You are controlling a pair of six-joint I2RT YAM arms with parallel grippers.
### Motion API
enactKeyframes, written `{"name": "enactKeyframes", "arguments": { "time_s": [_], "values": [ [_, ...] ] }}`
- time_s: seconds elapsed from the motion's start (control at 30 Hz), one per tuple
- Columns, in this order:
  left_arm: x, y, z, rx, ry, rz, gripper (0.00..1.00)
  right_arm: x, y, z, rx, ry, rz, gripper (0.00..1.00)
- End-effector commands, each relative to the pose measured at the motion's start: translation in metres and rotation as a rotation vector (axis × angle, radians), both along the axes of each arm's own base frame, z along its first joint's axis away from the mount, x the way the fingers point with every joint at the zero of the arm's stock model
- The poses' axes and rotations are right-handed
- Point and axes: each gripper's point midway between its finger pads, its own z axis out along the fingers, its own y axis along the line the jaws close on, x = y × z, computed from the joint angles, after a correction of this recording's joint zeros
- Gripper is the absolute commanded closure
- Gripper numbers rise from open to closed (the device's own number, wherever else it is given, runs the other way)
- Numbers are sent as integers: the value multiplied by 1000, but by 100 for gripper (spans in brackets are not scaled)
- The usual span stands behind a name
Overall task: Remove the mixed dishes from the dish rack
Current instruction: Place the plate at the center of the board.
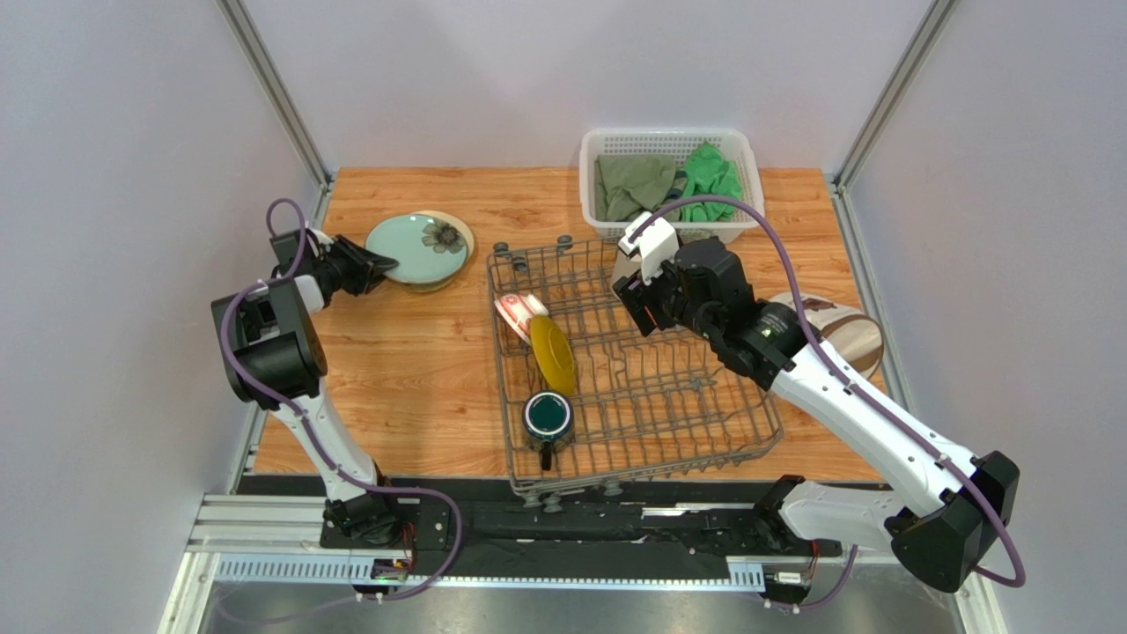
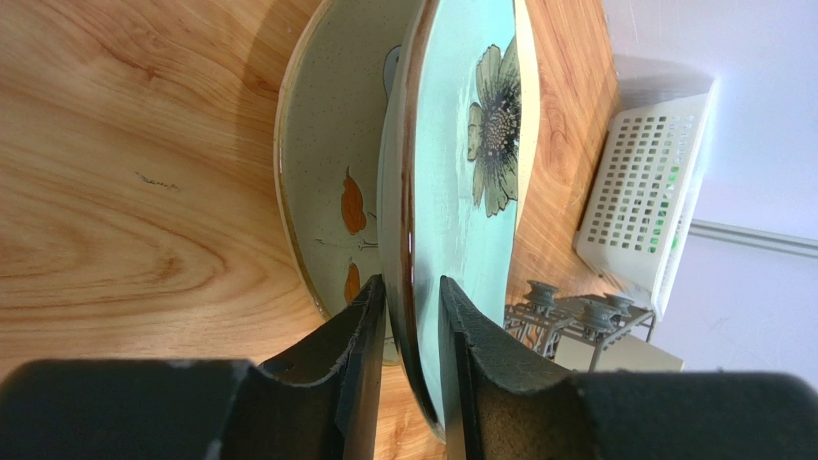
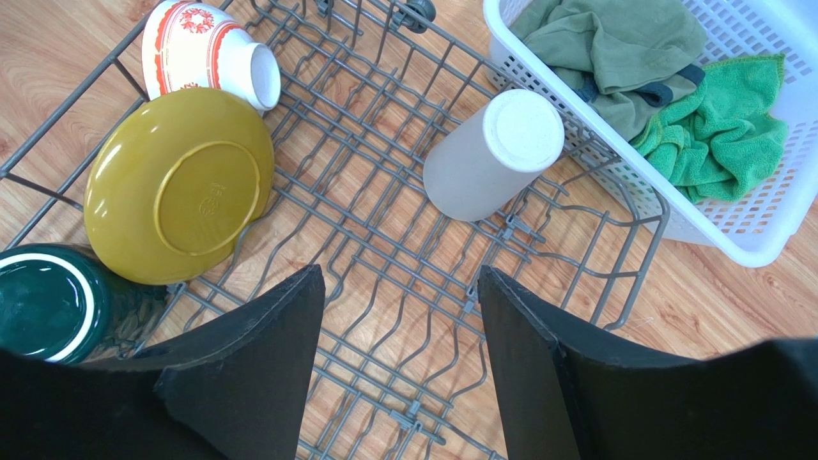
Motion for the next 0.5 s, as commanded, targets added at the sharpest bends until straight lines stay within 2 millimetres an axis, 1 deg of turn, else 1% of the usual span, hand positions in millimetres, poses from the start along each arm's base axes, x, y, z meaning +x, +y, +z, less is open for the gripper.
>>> {"name": "enactKeyframes", "arguments": {
  "time_s": [0.0,0.1,0.23,0.33,0.37,0.47],
  "values": [
    [15,4,26,16,-90,-32,65,1,3,15,50,-40,2,35],
    [12,4,24,24,-73,-39,60,1,2,14,48,-37,4,35],
    [9,7,22,56,-38,-45,56,1,2,13,48,-36,5,35],
    [8,10,22,86,-25,-49,53,0,3,12,51,-35,7,35],
    [3,8,18,75,10,-52,53,0,2,12,48,-34,8,35],
    [1,9,16,82,37,-60,52,0,3,12,49,-33,10,35]
  ]
}}
